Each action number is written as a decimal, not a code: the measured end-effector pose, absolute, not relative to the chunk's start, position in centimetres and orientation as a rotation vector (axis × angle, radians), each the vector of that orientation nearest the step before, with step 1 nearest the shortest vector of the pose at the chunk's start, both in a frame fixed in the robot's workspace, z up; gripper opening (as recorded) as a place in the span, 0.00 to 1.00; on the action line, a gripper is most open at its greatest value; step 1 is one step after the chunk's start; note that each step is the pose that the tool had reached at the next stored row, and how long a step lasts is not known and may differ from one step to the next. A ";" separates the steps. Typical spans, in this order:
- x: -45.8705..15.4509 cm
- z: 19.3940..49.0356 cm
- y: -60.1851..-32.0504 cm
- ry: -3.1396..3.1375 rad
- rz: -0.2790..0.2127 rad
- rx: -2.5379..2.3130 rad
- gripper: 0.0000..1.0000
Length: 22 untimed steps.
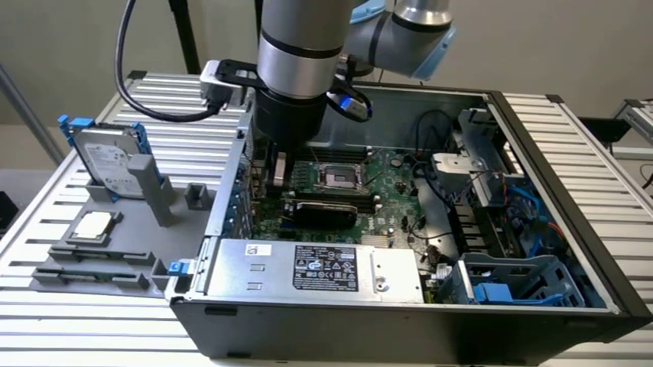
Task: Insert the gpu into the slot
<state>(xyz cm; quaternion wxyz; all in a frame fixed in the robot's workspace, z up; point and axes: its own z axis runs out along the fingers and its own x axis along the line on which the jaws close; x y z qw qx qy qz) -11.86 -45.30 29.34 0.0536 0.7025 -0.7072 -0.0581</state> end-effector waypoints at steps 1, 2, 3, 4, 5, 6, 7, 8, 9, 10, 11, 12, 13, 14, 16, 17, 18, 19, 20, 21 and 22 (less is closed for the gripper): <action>-12.0 29.3 -45.3 -2.145 -0.185 2.131 0.11; -12.1 29.3 -45.3 -2.140 -0.193 2.127 0.11; -12.2 29.4 -45.3 -2.136 -0.199 2.123 0.11; -12.2 29.4 -45.3 -2.133 -0.205 2.120 0.11; -12.3 29.4 -45.3 -2.131 -0.209 2.117 0.11; -12.3 29.5 -45.3 -2.129 -0.214 2.115 0.11; -12.3 29.6 -45.3 -2.127 -0.217 2.114 0.11; -12.4 29.7 -45.3 -2.125 -0.221 2.112 0.11; -12.4 29.8 -45.3 -2.123 -0.224 2.110 0.11; -12.4 29.9 -45.3 -2.121 -0.228 2.108 0.11; -12.4 30.0 -45.3 -2.118 -0.232 2.106 0.11; -12.4 30.0 -45.3 -2.117 -0.236 2.104 0.11; -12.4 30.0 -45.3 -2.115 -0.239 2.101 0.11; -12.5 30.0 -45.3 -2.117 -0.242 2.099 0.11; -12.5 30.0 -45.3 -2.125 -0.246 2.089 0.11; -12.5 30.0 -45.3 -2.132 -0.247 2.082 0.11; -12.5 30.0 -45.3 -2.140 -0.249 2.074 0.11; -12.5 30.0 -45.3 -2.149 -0.252 2.064 0.11; -12.5 29.9 -45.3 -2.155 -0.255 2.055 0.11; -12.5 29.9 -45.3 -2.159 -0.259 2.047 0.11; -12.5 29.9 -45.3 -2.164 -0.263 2.039 0.11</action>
